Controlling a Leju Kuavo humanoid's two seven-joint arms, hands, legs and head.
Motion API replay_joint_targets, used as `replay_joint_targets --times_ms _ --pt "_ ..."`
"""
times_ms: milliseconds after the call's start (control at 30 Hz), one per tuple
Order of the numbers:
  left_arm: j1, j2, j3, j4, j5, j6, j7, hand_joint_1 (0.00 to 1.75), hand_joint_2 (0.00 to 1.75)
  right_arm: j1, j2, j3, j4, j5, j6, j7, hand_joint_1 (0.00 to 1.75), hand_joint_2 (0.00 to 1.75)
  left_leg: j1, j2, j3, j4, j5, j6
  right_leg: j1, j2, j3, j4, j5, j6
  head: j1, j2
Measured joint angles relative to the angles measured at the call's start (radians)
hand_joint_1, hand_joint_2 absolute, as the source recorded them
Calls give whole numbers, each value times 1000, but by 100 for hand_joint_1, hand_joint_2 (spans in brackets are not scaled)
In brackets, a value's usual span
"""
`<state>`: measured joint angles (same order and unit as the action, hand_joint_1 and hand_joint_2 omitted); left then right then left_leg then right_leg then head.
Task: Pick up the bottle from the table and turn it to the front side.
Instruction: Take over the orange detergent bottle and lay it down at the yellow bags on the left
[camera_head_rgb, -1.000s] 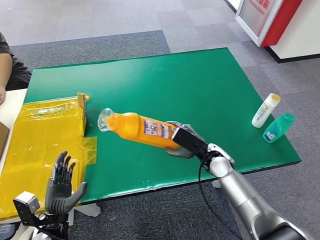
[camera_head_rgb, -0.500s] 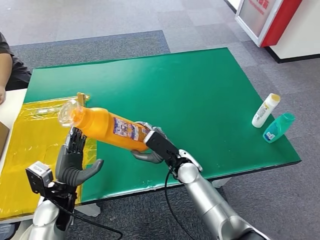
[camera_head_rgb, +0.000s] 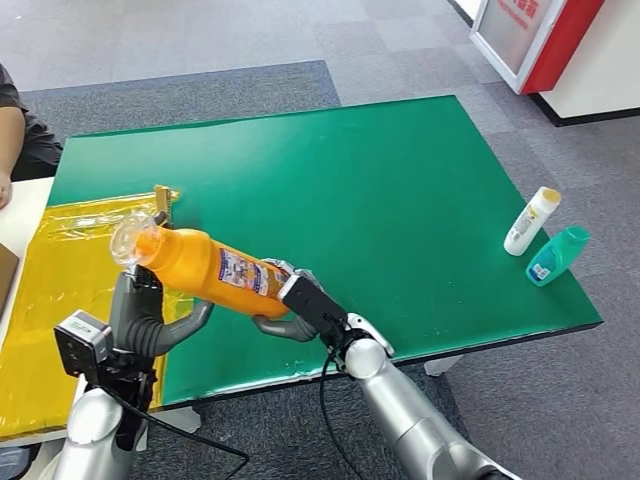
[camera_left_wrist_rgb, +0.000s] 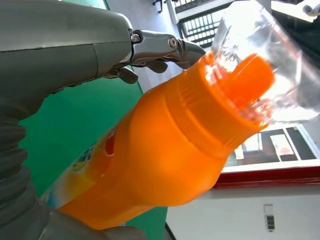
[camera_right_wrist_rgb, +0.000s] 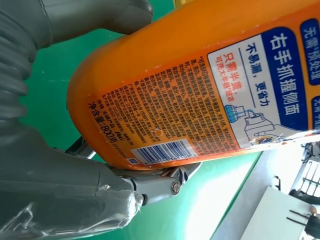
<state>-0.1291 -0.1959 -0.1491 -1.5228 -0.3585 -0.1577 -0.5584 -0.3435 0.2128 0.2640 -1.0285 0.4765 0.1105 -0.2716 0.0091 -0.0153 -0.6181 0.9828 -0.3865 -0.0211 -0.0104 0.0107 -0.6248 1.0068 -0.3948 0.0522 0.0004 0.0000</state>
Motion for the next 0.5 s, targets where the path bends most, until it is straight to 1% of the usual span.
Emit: replay_joint_targets --times_ms 200,500 --pt "4 -12 11 -12 23 0 15 0 175 36 1 1 -23 -17 11 -8 175 175 0 0 0 0 0 0 0 0 0 0 0 0 0 0" --pt "21 -23 13 -11 88 -46 47 0 175 58 1 3 -93 -24 14 2 175 175 0 0 0 0 0 0 0 0 0 0 0 0 0 0"
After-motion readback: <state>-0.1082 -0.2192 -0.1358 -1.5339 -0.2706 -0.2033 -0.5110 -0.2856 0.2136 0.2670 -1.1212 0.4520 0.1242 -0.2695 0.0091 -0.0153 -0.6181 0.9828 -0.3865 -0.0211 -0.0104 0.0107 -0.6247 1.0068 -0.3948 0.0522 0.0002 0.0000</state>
